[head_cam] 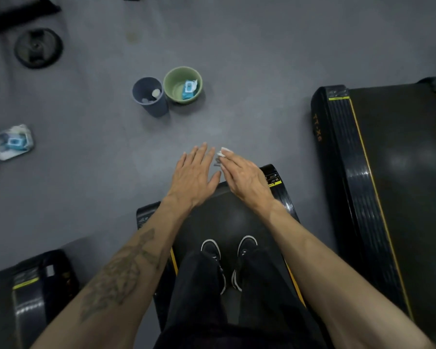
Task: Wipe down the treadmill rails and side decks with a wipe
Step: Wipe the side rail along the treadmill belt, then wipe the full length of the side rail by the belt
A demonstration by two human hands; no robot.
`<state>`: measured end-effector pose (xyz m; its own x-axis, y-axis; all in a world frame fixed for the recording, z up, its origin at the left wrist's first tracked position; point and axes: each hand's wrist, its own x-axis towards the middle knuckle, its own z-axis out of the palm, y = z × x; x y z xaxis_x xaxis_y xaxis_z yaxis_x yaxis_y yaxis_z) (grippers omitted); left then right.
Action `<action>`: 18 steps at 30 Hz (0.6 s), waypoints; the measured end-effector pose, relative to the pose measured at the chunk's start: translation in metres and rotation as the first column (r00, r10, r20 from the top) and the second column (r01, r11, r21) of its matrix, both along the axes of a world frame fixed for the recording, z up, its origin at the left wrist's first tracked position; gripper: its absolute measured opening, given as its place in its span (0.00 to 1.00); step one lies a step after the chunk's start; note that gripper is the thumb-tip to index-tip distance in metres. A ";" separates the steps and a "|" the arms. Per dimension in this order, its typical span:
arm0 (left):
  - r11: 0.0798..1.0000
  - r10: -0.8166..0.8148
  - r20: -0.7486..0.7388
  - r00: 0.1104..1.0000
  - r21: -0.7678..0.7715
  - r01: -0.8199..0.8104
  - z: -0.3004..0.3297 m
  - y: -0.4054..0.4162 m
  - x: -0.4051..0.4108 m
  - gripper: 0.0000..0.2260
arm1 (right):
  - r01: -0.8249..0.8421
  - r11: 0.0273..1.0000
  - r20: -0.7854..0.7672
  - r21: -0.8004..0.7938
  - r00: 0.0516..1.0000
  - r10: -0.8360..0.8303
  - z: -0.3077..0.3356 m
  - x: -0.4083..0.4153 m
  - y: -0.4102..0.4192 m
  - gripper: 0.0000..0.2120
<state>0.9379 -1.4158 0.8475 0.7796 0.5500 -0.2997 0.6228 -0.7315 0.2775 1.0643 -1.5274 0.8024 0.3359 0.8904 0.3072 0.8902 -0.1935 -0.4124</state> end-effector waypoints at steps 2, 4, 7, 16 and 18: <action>1.000 0.025 -0.002 1.000 -0.006 -0.025 0.019 -0.001 -0.009 0.30 | -0.012 1.000 -0.005 -0.025 1.000 0.012 0.021 -0.007 0.000 0.19; 0.998 0.055 0.001 0.999 -0.021 -0.055 0.035 0.000 -0.019 0.30 | -0.030 0.998 -0.007 -0.050 1.000 0.030 0.038 -0.013 0.000 0.19; 0.996 0.086 -0.004 0.996 -0.038 -0.086 0.052 0.002 -0.034 0.30 | -0.043 0.997 -0.016 -0.064 0.999 0.042 0.057 -0.022 0.001 0.19; 0.990 0.138 -0.019 0.990 -0.035 -0.139 0.072 0.029 -0.068 0.30 | -0.109 0.984 -0.080 -0.141 0.992 0.098 0.089 -0.043 0.028 0.21; 0.989 0.143 -0.018 0.990 -0.041 -0.144 0.073 0.039 -0.070 0.30 | -0.116 0.983 -0.085 -0.143 0.991 0.104 0.090 -0.044 0.038 0.21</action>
<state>0.8677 -1.3766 0.9204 0.6885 0.6424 -0.3365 0.7250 -0.6219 0.2961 1.0199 -1.4894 0.8924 0.2507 0.9569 0.1469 0.8763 -0.1599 -0.4546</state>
